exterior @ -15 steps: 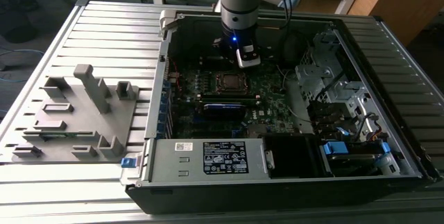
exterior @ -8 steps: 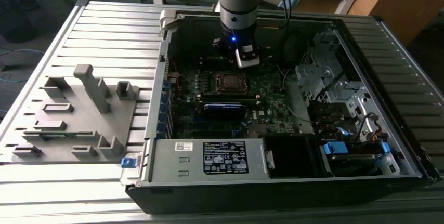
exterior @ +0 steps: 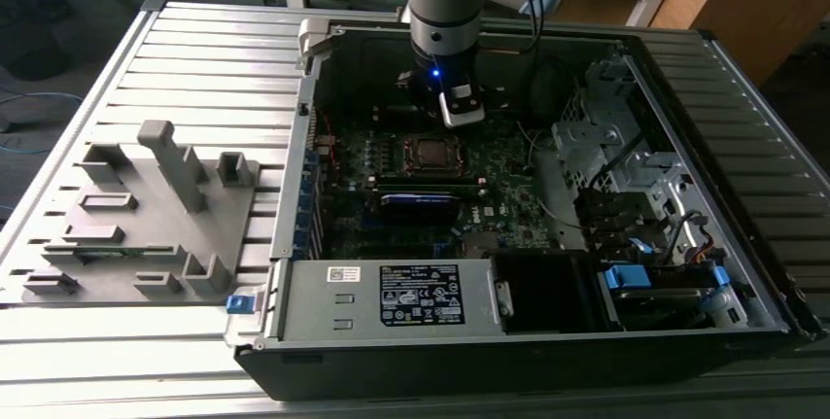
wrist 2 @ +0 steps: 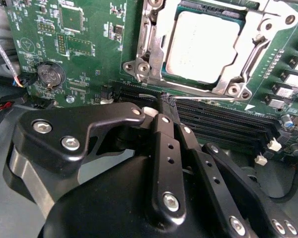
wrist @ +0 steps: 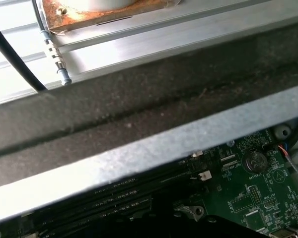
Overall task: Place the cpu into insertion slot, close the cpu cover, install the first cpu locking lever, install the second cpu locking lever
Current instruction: 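Install the first cpu locking lever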
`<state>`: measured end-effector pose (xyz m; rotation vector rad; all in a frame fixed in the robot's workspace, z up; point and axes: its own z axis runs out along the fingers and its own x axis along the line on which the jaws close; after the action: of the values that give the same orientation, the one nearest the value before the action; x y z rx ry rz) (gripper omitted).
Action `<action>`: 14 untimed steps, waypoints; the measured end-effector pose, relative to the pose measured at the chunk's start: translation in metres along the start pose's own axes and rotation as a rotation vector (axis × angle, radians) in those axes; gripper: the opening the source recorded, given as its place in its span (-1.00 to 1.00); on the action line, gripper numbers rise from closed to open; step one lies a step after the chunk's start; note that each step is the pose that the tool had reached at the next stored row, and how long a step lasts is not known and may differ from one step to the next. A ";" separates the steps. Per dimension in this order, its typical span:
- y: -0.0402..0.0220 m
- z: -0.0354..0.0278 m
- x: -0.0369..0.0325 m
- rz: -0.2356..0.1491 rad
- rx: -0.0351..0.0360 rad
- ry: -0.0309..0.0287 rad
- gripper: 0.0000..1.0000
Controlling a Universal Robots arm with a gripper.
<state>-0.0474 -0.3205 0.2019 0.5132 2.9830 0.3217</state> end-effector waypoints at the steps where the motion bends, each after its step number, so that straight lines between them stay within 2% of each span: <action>1: -0.0001 0.0000 0.0001 0.000 -0.0006 -0.0013 -0.80; 4: -0.0003 0.0001 0.0006 -0.001 -0.0026 -0.0066 -0.80; 9: -0.0013 0.0010 0.0027 -0.005 -0.0095 -0.0231 -0.80; 14: -0.0011 0.0011 0.0033 -0.005 -0.0106 -0.0250 -0.80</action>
<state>-0.0507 -0.3202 0.2003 0.5048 2.9564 0.3280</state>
